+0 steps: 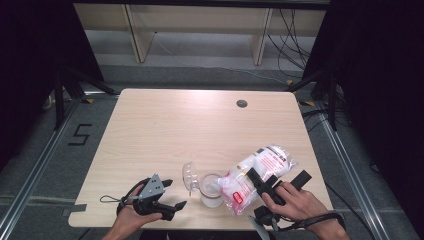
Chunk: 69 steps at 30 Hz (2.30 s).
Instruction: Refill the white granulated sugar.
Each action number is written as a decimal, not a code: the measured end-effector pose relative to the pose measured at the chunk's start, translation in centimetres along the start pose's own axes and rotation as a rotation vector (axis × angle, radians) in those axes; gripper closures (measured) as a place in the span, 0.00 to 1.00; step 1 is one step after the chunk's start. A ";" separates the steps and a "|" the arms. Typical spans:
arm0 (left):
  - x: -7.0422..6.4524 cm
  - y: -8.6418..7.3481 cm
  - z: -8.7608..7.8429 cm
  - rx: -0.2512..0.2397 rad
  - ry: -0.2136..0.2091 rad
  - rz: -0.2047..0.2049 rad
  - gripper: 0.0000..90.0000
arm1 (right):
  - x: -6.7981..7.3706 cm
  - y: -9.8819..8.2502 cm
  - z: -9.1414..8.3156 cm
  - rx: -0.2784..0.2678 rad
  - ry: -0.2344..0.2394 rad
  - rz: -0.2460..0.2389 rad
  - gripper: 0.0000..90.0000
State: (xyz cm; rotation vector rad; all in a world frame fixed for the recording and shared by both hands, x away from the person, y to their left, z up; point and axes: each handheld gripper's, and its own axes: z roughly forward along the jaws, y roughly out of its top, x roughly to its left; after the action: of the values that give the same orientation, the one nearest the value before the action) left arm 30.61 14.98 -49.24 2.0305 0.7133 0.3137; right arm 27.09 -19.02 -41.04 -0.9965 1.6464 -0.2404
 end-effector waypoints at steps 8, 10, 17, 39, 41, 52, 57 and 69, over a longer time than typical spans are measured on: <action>0.0 0.0 0.1 0.002 0.010 -0.003 0.17 | -0.4 0.0 -0.1 -0.004 0.004 -0.010 0.76; -0.1 0.0 0.0 0.003 0.004 -0.015 0.17 | -0.6 -0.1 -0.1 -0.006 -0.006 -0.032 0.77; -0.1 0.0 0.1 -0.005 -0.004 -0.011 0.17 | -0.4 -0.1 0.0 -0.008 0.006 -0.025 0.77; -0.1 0.0 0.0 -0.004 -0.002 -0.009 0.17 | -0.3 -0.4 -0.1 -0.010 0.020 -0.033 0.78; 0.0 -0.1 0.1 0.000 0.018 0.004 0.17 | -0.3 -0.4 -0.1 -0.011 0.019 -0.032 0.79; 0.0 0.0 0.0 0.002 0.004 -0.010 0.17 | -0.3 -0.5 0.0 -0.013 0.020 -0.012 0.79; -0.1 0.0 0.0 -0.002 0.001 -0.011 0.17 | -0.3 -0.5 0.0 -0.021 0.020 -0.017 0.79; 0.0 0.0 0.0 0.000 0.001 -0.006 0.17 | -0.5 -0.7 -0.1 -0.015 0.021 -0.032 0.80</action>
State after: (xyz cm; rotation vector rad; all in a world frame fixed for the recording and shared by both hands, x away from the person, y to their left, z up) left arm 30.59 14.96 -49.24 2.0277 0.7192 0.3110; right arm 27.36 -19.10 -40.20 -1.0356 1.6548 -0.2608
